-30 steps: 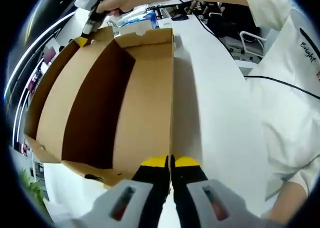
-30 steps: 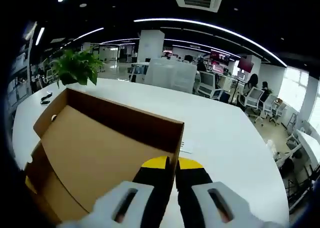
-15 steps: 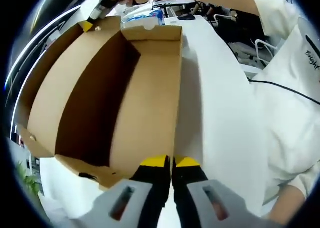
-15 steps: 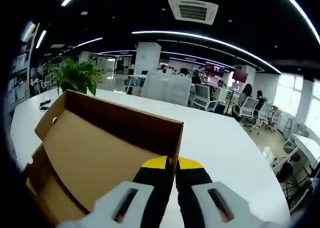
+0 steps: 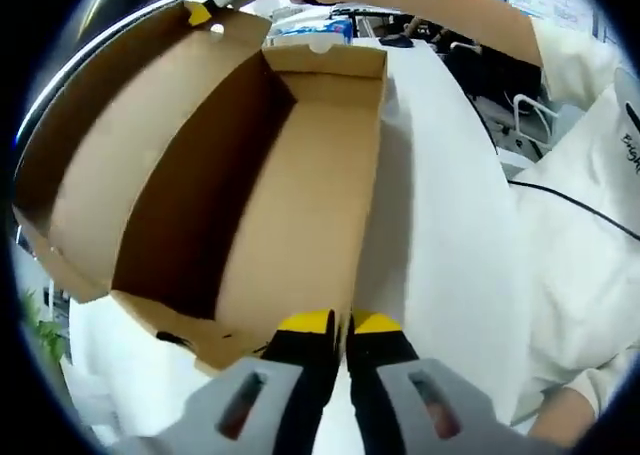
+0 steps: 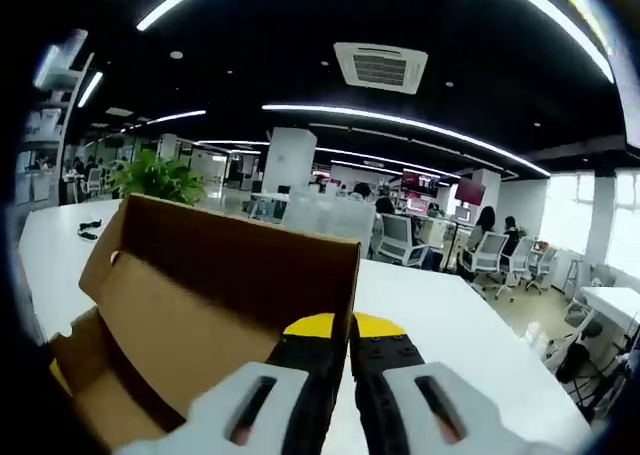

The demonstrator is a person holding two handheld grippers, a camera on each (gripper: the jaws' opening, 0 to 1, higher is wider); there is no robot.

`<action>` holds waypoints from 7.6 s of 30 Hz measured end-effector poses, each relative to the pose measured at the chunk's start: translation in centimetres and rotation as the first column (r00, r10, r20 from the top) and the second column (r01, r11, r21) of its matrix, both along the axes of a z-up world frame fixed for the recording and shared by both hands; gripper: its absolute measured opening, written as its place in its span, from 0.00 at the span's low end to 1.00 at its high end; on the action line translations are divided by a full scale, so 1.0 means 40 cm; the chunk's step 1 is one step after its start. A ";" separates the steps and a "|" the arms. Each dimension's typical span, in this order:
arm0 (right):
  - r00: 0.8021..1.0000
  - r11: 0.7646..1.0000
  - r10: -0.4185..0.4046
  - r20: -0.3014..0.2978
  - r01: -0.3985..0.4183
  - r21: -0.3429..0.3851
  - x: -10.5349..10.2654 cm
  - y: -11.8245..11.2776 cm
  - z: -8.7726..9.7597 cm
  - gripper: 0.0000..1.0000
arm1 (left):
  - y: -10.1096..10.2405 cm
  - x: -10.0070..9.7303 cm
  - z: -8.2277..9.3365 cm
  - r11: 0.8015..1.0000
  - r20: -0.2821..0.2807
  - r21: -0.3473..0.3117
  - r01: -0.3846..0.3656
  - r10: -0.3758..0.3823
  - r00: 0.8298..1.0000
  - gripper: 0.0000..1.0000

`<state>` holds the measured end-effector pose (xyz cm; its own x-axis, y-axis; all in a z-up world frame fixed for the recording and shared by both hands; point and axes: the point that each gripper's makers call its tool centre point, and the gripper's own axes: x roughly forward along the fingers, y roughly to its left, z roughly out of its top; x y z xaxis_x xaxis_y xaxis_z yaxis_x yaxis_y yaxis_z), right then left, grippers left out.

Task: Operate the shoe box by opening the lid, removing the specified soft item, and placing it in the target area until the item is outside and the box remains undamaged.

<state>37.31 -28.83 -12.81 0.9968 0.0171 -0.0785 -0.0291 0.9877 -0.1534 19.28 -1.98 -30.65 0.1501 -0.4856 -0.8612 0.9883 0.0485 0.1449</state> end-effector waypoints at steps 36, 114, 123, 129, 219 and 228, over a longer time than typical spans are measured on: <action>0.980 0.995 -0.013 0.199 -0.007 0.100 -0.210 0.014 -0.011 0.00 | -0.014 0.012 0.007 0.996 -0.010 -0.075 -0.056 0.055 0.998 0.11; 0.959 0.998 -0.059 0.276 0.057 0.015 -0.350 0.029 -0.127 0.00 | 0.078 0.036 0.264 0.399 -0.168 -0.841 -0.364 0.447 0.878 0.71; 0.959 0.998 -0.050 0.281 0.056 -0.015 -0.362 0.034 -0.133 0.00 | 0.078 0.030 0.269 0.410 -0.178 -0.828 -0.382 0.455 0.872 0.65; 0.967 0.997 -0.037 0.254 0.051 -0.050 -0.369 0.036 -0.147 0.00 | 0.055 0.025 0.271 0.446 -0.123 -0.824 -0.349 0.460 0.879 0.60; 0.878 0.876 0.478 0.000 -0.477 0.070 -0.432 0.191 -0.277 0.62 | 0.075 0.055 0.161 0.496 -0.115 -0.761 -0.420 0.533 0.838 0.65; 0.882 0.867 0.471 -0.003 -0.463 -0.182 -0.440 0.188 -0.271 0.61 | 0.079 0.055 0.152 0.572 0.017 -0.739 -0.356 0.544 0.839 0.62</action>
